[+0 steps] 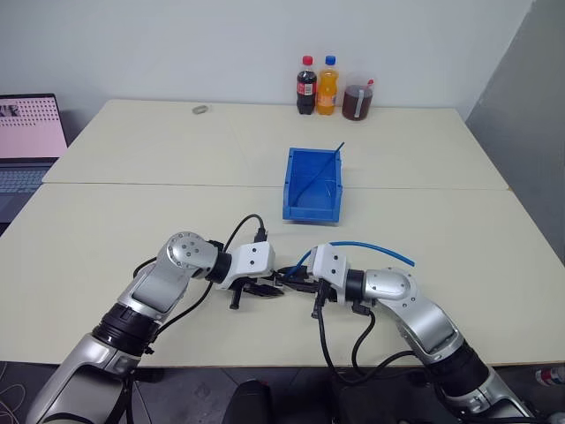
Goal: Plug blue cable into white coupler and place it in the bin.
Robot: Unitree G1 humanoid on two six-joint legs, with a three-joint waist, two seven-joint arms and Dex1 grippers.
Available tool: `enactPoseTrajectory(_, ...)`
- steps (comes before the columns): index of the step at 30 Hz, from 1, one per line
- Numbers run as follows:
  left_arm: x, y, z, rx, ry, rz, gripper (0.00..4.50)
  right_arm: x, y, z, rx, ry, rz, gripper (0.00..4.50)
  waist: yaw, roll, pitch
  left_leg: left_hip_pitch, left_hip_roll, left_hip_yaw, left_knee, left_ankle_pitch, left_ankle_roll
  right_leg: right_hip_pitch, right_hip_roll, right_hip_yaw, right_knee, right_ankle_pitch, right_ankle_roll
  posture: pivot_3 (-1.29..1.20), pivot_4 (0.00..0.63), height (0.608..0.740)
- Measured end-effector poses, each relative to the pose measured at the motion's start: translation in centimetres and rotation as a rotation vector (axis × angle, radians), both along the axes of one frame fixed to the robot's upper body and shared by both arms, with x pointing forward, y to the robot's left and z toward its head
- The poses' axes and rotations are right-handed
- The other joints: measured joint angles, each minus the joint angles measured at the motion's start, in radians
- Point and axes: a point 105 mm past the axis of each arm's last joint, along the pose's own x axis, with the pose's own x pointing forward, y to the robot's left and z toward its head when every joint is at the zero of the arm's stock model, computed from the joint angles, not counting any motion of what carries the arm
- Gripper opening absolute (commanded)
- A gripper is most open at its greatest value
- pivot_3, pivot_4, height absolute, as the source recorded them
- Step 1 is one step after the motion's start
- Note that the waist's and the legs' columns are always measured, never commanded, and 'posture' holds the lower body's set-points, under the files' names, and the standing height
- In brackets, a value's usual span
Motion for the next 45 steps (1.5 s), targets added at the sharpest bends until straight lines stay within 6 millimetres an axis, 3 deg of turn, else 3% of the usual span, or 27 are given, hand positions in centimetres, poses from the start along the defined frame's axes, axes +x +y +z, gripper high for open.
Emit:
enactPoseTrajectory(11, 0.0, -0.1, -0.2, 0.0, -0.001, 0.005, 0.78, 0.3, 1.3, -0.1, -0.065, 0.016, 0.048, 0.07, 0.0, 0.003, -0.006, 0.001, 0.0, 0.0, 0.0, 0.0, 0.0, 0.001, 0.0, 0.0, 0.0, 0.0, 0.0, 0.0, 0.15, 0.74)
enactPoseTrajectory(33, -0.2, 0.5, -1.2, 0.024, 0.018, 0.034, 0.78, 0.5, 1.9, -1.6, -0.085, 0.162, 0.086, 0.06, -0.004, 0.011, -0.035, 0.009, 0.001, 0.001, -0.003, 0.0, 0.001, 0.005, 0.007, 0.003, 0.001, -0.003, -0.005, 0.0, 0.15, 0.74)
enactPoseTrajectory(35, -0.3, 0.5, -1.3, 0.017, 0.015, 0.046, 1.5, 0.5, 1.9, -1.6, -0.082, 0.159, 0.085, 0.06, -0.004, 0.012, -0.036, 0.013, 0.001, 0.001, -0.003, -0.001, 0.002, 0.008, 0.007, 0.003, 0.001, -0.004, -0.007, 0.0, 0.15, 0.74)
enactPoseTrajectory(42, -0.8, 0.9, -1.9, -0.009, 0.037, 0.093, 2.95, 0.4, 1.2, -1.4, -0.051, 0.147, 0.058, 0.06, -0.004, 0.012, -0.035, 0.014, 0.001, 0.0, -0.004, -0.002, 0.002, 0.01, 0.007, 0.004, 0.0, -0.006, -0.009, 0.0, 0.15, 0.74)
enactPoseTrajectory(45, -1.7, 2.0, -2.1, -0.039, 0.067, 0.131, 3.59, 0.5, 0.6, -1.2, -0.032, 0.162, 0.031, 0.06, -0.011, 0.012, -0.034, 0.013, 0.003, 0.0, -0.006, -0.002, 0.002, 0.008, 0.006, 0.004, 0.0, -0.006, -0.01, 0.0, 0.15, 0.74)
